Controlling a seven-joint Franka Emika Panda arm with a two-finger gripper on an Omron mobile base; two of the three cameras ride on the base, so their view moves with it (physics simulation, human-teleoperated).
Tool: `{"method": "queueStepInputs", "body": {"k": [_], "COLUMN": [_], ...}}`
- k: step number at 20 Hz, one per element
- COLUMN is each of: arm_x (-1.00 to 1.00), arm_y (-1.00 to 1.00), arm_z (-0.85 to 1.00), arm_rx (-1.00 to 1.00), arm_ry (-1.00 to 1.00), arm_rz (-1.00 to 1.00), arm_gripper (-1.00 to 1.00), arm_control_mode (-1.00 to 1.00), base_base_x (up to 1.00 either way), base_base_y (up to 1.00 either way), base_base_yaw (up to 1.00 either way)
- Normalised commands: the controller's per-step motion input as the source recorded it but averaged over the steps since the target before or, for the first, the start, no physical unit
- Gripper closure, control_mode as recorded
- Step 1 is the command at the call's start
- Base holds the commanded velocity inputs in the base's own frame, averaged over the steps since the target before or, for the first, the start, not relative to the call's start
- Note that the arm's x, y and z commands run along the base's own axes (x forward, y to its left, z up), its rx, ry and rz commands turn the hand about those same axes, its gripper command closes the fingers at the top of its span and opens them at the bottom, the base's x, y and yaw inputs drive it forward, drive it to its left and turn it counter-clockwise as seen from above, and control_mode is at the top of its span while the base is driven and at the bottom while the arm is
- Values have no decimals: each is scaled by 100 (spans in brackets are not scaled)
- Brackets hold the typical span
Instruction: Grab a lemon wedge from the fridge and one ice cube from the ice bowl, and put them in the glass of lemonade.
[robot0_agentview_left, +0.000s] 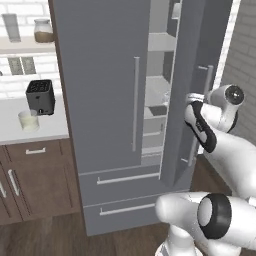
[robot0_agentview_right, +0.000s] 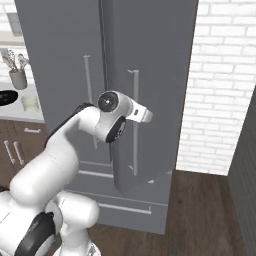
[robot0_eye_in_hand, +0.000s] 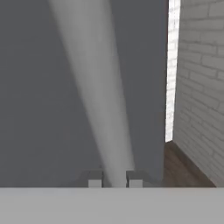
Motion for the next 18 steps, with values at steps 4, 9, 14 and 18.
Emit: {"method": "queueStepInputs", "body": {"k": [4,9,14,18], "arm_x": [-100,-98,-100,-100], "arm_y": [-64,-39,-12,3], "arm_z": [16,31,83,100], "arm_rx": [10,3,1,0], "arm_ry": [-20,-17,-5,0], "arm_rz": [-10,-6,0,0], "arm_gripper": [-100,-100,-100,-100], "arm_control_mode": [-100,-100,-100,-100], "base_base_x": [0,0,0,0], "base_base_y": [0,0,0,0], "base_base_yaw": [0,0,0,0]}}
